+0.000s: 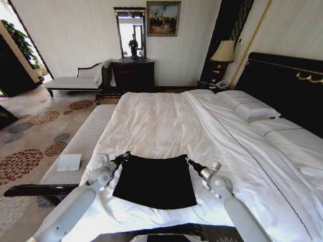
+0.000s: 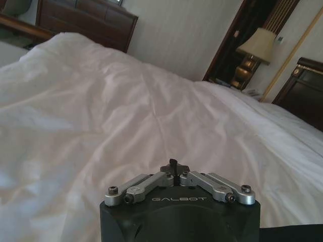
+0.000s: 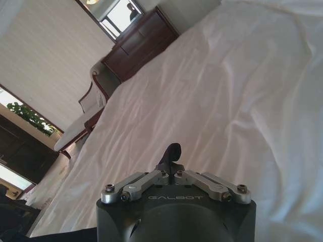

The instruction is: Fold the clothes on the bed.

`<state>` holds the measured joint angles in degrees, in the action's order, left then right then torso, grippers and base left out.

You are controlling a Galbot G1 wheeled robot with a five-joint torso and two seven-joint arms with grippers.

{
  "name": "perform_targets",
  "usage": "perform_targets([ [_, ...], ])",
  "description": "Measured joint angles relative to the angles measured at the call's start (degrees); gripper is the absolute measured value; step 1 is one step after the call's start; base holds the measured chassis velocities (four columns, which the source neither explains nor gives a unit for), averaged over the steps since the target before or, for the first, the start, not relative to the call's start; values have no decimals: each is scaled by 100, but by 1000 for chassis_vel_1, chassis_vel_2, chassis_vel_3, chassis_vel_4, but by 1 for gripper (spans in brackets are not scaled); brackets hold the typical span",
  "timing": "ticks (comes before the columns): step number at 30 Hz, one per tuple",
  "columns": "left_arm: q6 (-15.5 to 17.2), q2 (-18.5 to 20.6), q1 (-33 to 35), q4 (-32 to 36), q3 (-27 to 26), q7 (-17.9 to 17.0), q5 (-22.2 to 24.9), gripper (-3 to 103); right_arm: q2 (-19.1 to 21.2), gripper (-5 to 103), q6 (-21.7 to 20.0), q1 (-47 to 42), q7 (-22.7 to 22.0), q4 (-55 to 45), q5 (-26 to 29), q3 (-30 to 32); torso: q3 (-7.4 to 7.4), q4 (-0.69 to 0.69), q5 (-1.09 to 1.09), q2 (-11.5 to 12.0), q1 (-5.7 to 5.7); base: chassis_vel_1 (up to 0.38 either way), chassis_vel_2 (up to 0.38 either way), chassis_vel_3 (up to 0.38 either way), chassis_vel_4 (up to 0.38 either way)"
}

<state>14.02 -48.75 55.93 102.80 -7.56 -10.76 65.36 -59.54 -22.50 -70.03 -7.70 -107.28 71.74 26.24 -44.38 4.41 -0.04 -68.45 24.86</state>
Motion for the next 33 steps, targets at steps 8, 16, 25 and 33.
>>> perform_targets([
  [8,-235,176,-197,782,-561,-507,332,0,553,0,452,-170,-19,-1077,-862,334,0,0,1,0,0,0,0,0,0],
  [16,-378,495,-277,1436,-1278,-818,919,0,856,0,780,-190,42,-1747,-1416,639,0,0,1,0,1,0,0,0,0],
  [25,-375,911,205,2226,-1831,-873,1093,0,998,0,794,-339,-39,-2269,-1310,935,0,-2,0,0,0,0,0,0,0],
  [33,-331,840,1226,2801,-2524,-889,1037,0,1032,0,710,-1052,-142,-2726,-1071,1374,0,-1,-1,0,1,0,0,0,0],
])
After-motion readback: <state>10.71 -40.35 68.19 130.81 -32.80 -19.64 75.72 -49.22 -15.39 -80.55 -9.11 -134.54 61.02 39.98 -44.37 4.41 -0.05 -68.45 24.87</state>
